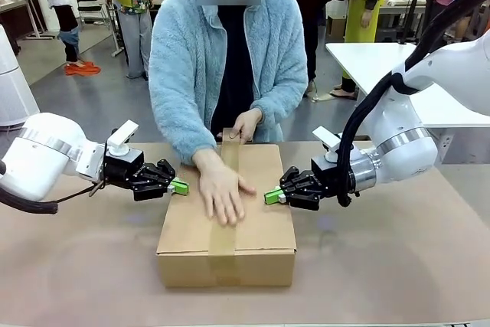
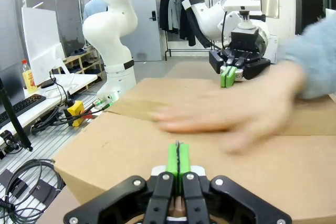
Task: Wrap the clocks to prevent damage.
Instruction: After the human seals the box with tape, release both hands from the side flaps of the Package Box.
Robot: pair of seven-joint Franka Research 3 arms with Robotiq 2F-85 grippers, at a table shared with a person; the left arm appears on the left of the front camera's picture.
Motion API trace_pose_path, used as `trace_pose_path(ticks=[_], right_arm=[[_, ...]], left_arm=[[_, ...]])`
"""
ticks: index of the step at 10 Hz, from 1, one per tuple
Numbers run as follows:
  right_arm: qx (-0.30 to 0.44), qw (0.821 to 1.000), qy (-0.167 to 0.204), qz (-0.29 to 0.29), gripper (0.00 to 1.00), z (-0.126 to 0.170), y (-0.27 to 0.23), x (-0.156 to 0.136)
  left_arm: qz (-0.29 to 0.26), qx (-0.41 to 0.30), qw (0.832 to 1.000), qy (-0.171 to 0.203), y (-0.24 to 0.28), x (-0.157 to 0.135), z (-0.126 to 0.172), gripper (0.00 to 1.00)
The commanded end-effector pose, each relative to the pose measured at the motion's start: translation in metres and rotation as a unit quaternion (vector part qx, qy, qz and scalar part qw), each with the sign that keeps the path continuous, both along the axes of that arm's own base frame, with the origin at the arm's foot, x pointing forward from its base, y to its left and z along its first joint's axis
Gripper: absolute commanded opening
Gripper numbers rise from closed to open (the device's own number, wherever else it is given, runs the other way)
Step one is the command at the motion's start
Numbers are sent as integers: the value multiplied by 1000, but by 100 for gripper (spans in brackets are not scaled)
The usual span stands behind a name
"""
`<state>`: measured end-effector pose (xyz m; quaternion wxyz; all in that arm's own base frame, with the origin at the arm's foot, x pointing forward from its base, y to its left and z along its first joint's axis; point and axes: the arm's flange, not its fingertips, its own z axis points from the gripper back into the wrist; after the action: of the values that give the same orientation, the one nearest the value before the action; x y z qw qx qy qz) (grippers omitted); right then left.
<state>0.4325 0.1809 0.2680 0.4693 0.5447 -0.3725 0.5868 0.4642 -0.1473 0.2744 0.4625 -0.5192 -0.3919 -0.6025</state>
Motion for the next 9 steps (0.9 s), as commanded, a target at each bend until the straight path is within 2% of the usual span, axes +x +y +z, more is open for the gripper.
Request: trace_pose_path(ticks=[1,9], right_arm=[[-5,1000,0,-4,1,-3,0,-1],[-5,1000,0,-4,1,-3,0,-1]], left_arm=[[5,-2,1000,0,-2,1,-1,0],[5,-2,1000,0,-2,1,-1,0]])
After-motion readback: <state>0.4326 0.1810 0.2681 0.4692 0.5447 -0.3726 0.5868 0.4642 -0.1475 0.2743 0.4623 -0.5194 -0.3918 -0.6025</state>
